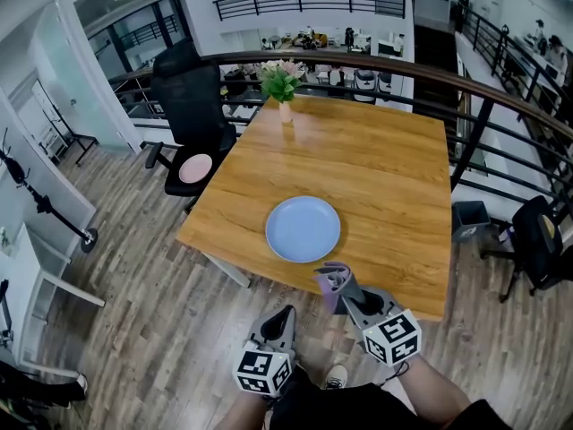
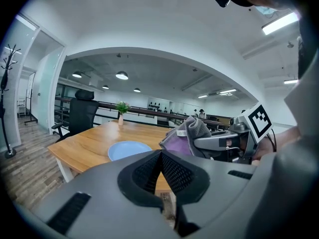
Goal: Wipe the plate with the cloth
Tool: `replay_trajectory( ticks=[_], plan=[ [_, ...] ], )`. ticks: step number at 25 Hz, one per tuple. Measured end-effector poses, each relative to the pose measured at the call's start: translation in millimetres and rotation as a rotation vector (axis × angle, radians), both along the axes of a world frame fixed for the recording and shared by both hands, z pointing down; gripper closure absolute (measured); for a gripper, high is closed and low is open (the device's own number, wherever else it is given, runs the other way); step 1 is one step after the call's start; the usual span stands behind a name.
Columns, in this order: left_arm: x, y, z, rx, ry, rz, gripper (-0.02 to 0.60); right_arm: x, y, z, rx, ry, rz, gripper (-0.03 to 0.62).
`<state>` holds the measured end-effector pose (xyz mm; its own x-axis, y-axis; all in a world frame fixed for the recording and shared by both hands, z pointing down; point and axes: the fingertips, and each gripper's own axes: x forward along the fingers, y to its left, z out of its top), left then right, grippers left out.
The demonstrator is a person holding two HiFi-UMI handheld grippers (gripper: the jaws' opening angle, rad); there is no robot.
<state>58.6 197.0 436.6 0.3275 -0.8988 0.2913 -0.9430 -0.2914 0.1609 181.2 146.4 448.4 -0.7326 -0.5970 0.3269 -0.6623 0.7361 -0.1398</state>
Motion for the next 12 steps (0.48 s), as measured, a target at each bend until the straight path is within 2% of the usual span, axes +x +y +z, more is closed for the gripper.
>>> replay_trajectory(
  ticks=[12],
  plan=[
    [2.6, -2.8, 2.8, -0.003, -0.007, -0.009, 0.563, 2.1, -3.5, 2.5, -0.002, 0.001, -0.015, 0.522]
  ],
)
